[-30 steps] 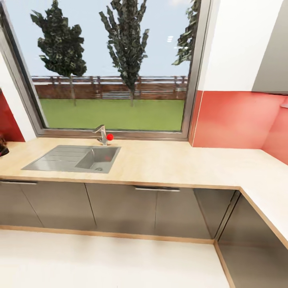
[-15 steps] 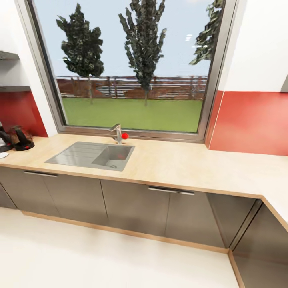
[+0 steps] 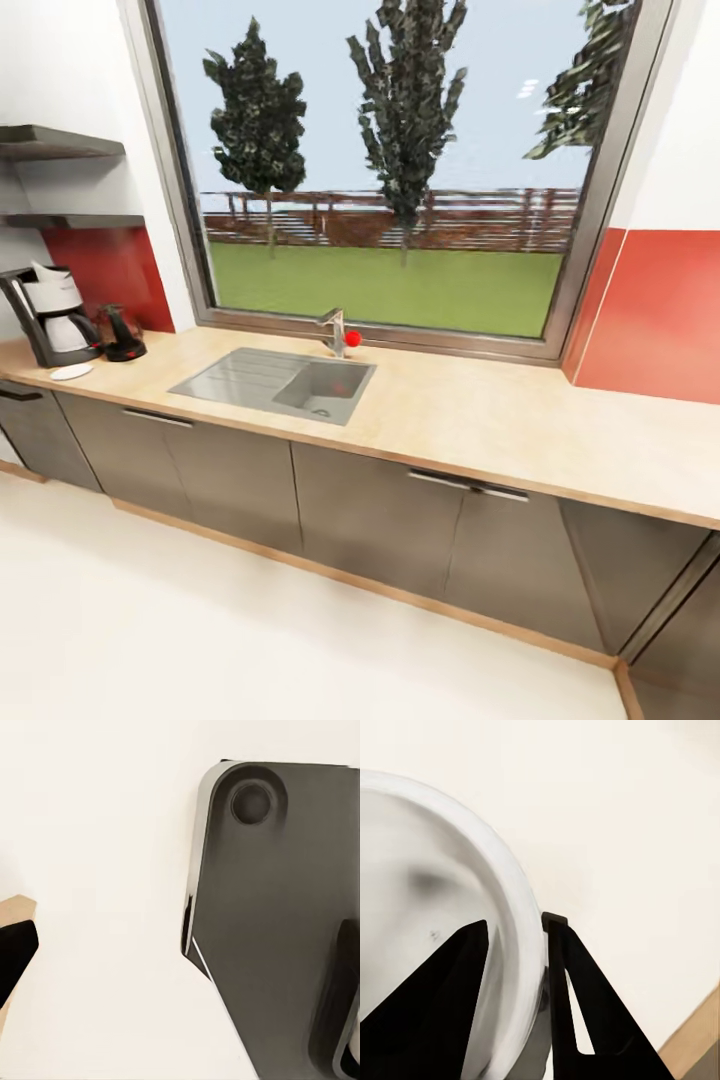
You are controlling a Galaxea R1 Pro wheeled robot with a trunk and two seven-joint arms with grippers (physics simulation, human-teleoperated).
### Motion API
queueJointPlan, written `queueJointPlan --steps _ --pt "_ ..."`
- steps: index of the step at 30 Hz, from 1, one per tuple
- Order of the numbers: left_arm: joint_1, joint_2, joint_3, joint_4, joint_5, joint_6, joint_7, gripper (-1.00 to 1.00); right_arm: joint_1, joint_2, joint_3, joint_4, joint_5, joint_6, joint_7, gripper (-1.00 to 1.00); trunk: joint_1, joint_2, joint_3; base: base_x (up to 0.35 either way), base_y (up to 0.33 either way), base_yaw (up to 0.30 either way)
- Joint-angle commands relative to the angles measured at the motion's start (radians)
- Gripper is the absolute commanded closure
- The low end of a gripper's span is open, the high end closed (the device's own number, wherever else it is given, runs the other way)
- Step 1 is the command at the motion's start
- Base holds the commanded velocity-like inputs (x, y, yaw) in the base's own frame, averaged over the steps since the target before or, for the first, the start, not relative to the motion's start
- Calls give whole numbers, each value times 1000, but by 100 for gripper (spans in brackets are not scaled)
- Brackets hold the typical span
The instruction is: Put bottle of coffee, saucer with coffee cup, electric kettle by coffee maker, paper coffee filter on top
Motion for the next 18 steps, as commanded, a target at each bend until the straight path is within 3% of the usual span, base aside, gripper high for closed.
queueJointPlan --steps 1,18 --pt "0 -1 6 -1 -2 -2 1 -100 0 0 -4 -3 9 7 4 100 0 -1 -1 0 0 283" --pt "-1 -12 8 -10 -2 -3 -2 -100 0 2 -2 -3 9 6 1 100 0 -1 -1 0 0 285"
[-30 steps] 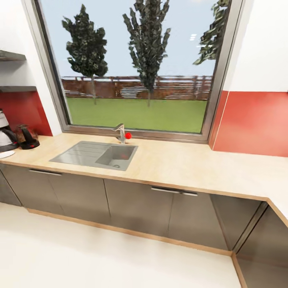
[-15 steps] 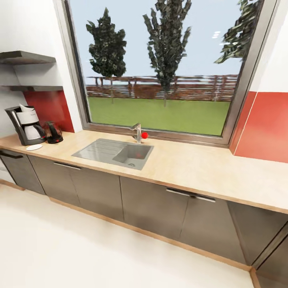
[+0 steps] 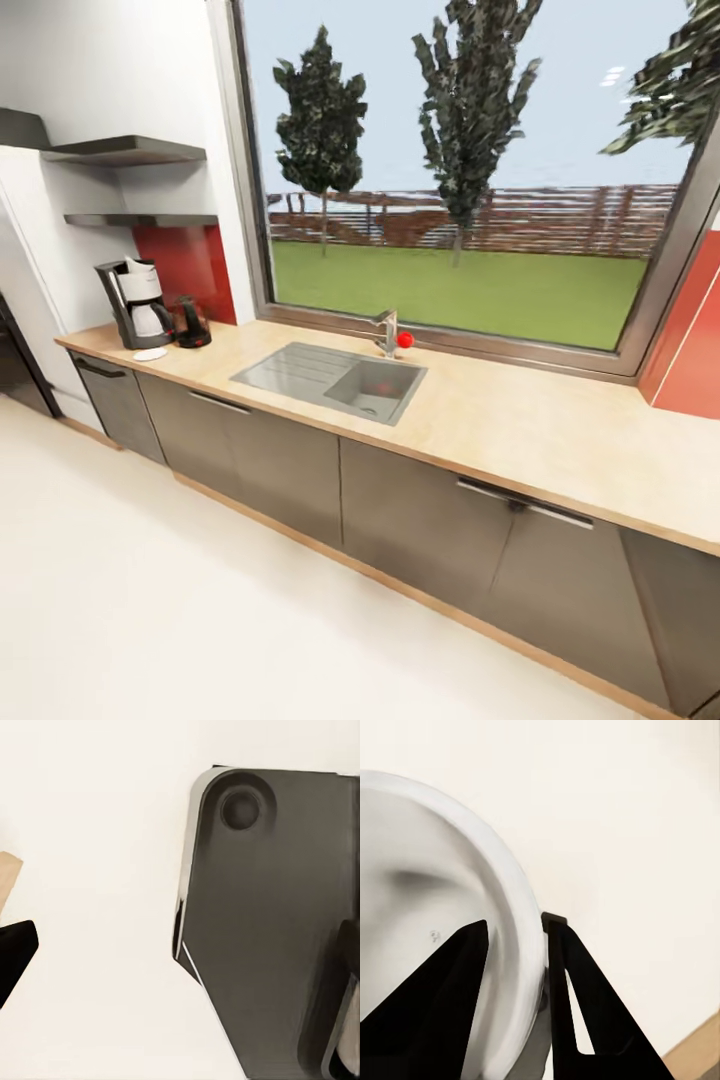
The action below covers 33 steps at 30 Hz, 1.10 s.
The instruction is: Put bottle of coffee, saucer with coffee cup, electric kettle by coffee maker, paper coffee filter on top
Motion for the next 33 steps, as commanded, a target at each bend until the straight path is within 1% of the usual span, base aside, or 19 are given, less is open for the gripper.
queueJointPlan --steps 1,4,10,14,16,22,33 --pt "1 -7 4 -2 -4 -2 1 -100 0 0 -4 -2 8 7 5 100 0 -1 -1 0 0 285" --pt "1 -22 0 -2 -6 -3 0 -100 0 1 -4 -1 8 7 7 100 0 -1 -1 0 0 285" --pt "-2 -32 0 -9 -3 -2 0 -100 0 1 -3 -1 7 7 7 100 0 -1 -1 0 0 285" --pt "-5 -62 -1 -11 -4 -2 -1 -100 0 1 -3 -1 7 6 7 100 0 -1 -1 0 0 285" --pt "-6 -70 -1 -12 -4 -2 -1 -100 0 1 -3 -1 7 5 7 100 0 -1 -1 0 0 285" --pt "-6 -74 -2 -12 -4 -2 -1 -100 0 1 -2 0 8 5 7 100 0 -1 -1 39 2 285" --pt "-8 -71 0 -13 -2 -2 1 -100 0 3 -2 0 8 5 7 100 0 -1 -1 276 192 285"
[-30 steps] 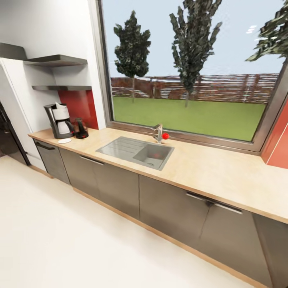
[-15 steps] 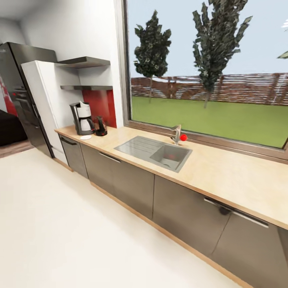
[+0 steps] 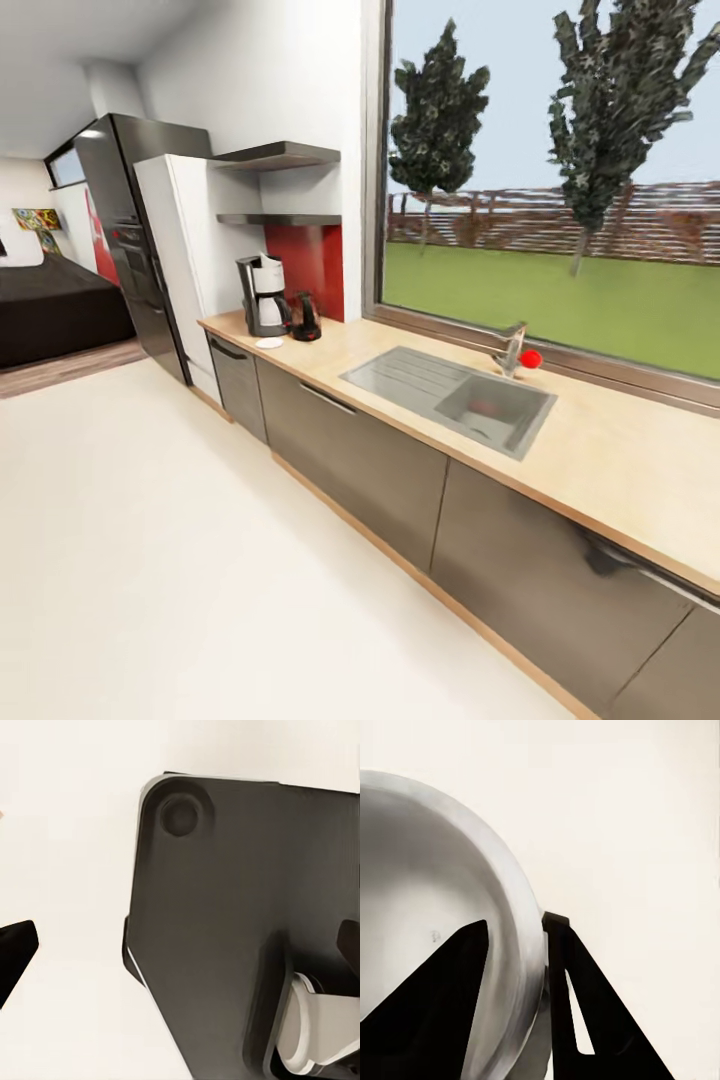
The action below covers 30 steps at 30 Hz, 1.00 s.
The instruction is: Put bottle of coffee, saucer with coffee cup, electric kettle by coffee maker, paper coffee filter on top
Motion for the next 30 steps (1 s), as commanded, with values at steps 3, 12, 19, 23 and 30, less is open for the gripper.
queueJointPlan --steps 3,12,19,23,30 --pt "0 1 7 -2 -2 -1 2 -100 0 0 -4 -2 9 7 4 100 1 -1 -1 284 220 285" --pt "0 2 8 0 -2 -1 2 -100 0 0 -4 -2 11 7 4 100 1 -1 -5 257 200 285" --pt "1 1 7 0 -3 -1 2 -100 0 0 -4 -2 11 7 4 100 1 -1 -9 138 21 280" --pt "0 1 7 0 -4 -1 2 -100 0 -2 -3 -2 13 7 4 100 1 -1 -10 321 1 83" --pt "0 0 8 0 -4 -1 2 -100 0 -10 -1 -2 16 2 4 100 1 -1 -10 336 0 9"
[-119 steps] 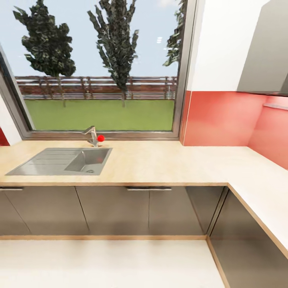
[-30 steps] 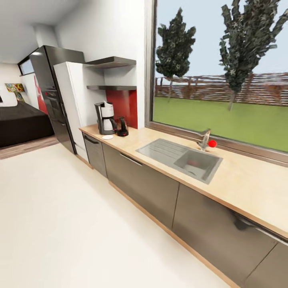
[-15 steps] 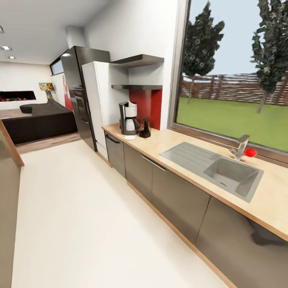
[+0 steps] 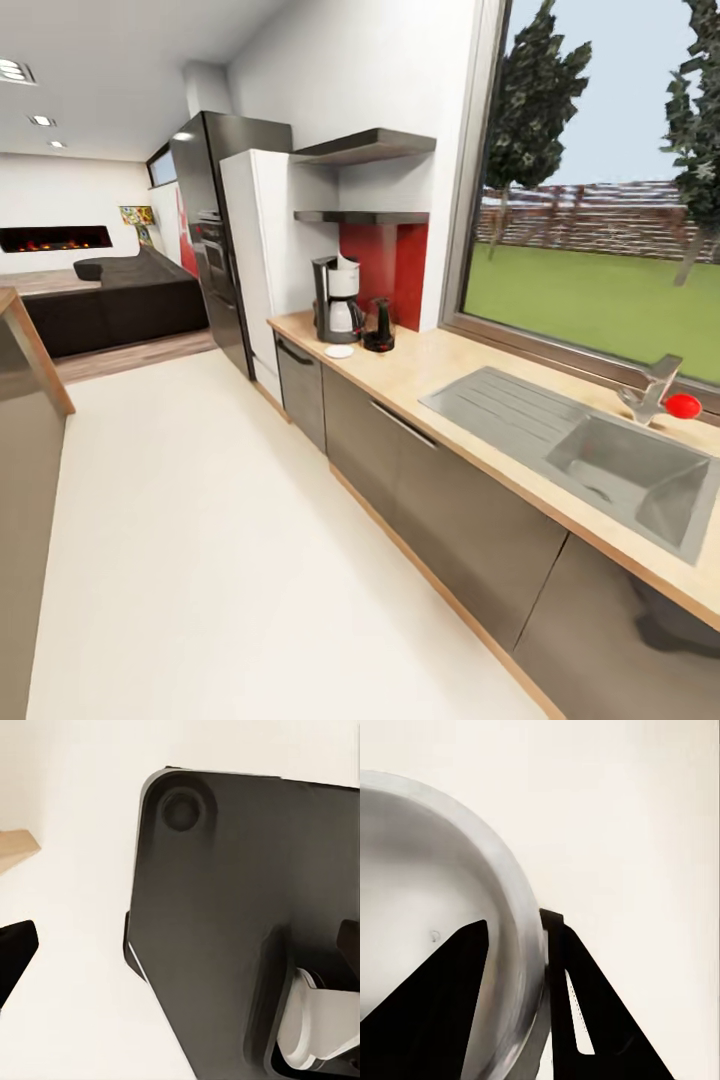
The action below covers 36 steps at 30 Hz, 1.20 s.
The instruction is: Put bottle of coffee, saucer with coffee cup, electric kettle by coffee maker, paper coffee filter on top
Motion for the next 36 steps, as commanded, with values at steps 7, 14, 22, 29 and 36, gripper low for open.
queueJointPlan --steps 7,14,22,29,36 --pt "1 0 5 -2 -3 -1 2 -100 0 -2 -2 3 12 -50 4 100 1 -1 -1 337 24 0" --pt "0 0 5 -2 -2 -1 2 -100 0 0 -2 2 11 -53 2 100 1 -1 -1 334 137 0" --pt "0 2 5 -2 -1 -1 2 -100 0 4 -4 1 8 -52 -1 100 1 -1 -2 313 195 64" --pt "1 3 5 -2 -1 -2 2 -100 0 6 -4 1 8 -51 -1 100 1 -1 -7 322 105 238" --pt "1 2 5 -2 -1 -3 2 -100 0 6 -4 0 8 -51 -2 100 1 -1 -14 335 5 227"
